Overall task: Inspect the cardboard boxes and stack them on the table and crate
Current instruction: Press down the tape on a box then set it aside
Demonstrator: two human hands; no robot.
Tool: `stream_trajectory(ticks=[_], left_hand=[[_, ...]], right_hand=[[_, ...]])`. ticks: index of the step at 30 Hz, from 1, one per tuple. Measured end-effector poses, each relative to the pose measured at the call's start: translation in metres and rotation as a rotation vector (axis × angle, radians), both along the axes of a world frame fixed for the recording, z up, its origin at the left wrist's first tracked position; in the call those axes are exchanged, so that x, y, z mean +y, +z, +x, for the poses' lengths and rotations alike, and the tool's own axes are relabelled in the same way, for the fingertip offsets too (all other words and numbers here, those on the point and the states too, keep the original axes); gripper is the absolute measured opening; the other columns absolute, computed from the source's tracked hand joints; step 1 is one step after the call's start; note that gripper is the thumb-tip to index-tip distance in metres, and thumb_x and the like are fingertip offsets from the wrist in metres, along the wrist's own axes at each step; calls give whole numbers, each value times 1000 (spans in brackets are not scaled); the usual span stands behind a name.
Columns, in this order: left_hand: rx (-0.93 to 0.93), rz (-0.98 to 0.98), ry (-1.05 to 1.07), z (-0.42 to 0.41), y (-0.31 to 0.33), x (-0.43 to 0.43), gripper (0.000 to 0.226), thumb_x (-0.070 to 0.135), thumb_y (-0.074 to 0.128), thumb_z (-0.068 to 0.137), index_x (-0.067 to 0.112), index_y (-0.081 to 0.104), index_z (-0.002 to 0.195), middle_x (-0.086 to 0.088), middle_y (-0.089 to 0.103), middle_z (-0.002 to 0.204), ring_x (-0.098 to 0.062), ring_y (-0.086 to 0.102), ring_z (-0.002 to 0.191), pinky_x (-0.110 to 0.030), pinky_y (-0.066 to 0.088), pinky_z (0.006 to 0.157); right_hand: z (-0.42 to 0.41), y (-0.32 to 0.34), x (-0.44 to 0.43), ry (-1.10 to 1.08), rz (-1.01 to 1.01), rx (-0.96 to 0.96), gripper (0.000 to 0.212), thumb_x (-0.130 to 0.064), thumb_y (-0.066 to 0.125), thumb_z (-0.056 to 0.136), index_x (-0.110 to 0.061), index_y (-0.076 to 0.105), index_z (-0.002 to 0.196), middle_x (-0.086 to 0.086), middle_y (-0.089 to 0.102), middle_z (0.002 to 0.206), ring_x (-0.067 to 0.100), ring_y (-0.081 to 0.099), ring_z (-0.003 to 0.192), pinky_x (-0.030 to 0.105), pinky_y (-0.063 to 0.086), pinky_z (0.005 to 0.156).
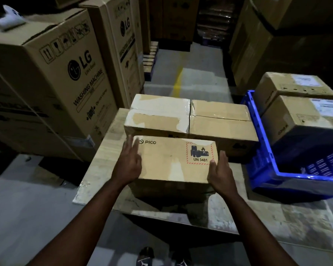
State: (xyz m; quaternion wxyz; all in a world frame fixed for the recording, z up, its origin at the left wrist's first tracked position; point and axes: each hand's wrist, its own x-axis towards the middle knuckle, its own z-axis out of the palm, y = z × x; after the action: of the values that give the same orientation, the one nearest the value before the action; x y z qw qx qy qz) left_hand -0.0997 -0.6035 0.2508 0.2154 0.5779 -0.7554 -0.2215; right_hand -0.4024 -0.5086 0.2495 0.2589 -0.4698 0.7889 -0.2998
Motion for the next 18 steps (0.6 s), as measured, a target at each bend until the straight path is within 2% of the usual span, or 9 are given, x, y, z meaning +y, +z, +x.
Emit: stream_trajectory(ticks=[1,2,5,7,10,12,14,16,18], left_hand=[[-124,-86,-96,-3,3,0,60,32,33,98,19,23,155,-10,8,164,-28,6,151,-43,15,121],[-218,-120,-196,-8,6,1,59,36,32,97,23,25,155,-7,6,164,-26,3,151,-45,12,121],[-420,-157,-326,-22,3,14,60,48,17,98,31,19,156,-1,8,164,-21,6,152,-45,12,122],[-474,-171,-297,-24,-1,16,62,51,12,97,32,15,156,0,9,164,-19,7,152,-44,11,122],[-467,-159,-301,-24,1,15,63,52,9,96,35,13,156,1,6,165,-17,4,152,-42,8,122],[-469,-178,-286,-23,2,16,63,54,11,95,36,14,156,2,8,165,-17,4,152,-42,6,123],[-402,-190,-175,-16,-1,19,64,55,20,95,32,24,155,-2,16,164,-20,10,151,-44,10,122],[-199,-162,11,-1,-13,30,68,55,30,93,22,33,152,-7,26,160,-24,21,149,-46,20,120],[67,-61,130,15,-24,47,68,54,34,93,22,30,153,-9,36,156,-27,35,143,-45,36,112]], right_hand=[[1,2,-4,65,-19,188,63,-39,31,103,-12,12,157,9,14,164,24,10,152,41,14,123],[5,5,-8,148,-50,331,69,-40,32,101,-11,6,158,7,5,166,20,0,153,39,6,124],[22,8,-15,424,-8,517,70,-48,23,99,-14,7,158,2,2,166,16,-4,153,39,0,124],[30,4,-14,473,34,611,69,-50,16,99,-17,5,159,0,2,166,15,-5,153,40,1,124],[28,2,-15,473,56,658,67,-50,16,101,-18,5,159,-1,1,166,14,-6,152,41,1,124],[24,5,-16,495,48,619,65,-49,19,102,-19,5,159,-2,-1,166,13,-7,152,39,-1,124],[18,6,-13,461,-12,508,65,-48,21,102,-19,10,158,-4,1,165,12,-4,152,36,1,124],[10,4,-2,283,-90,309,67,-49,24,98,-17,17,157,-6,8,163,12,5,152,32,7,122],[4,-1,16,49,-93,52,68,-52,28,98,-16,25,156,1,24,162,18,23,149,31,21,118]])
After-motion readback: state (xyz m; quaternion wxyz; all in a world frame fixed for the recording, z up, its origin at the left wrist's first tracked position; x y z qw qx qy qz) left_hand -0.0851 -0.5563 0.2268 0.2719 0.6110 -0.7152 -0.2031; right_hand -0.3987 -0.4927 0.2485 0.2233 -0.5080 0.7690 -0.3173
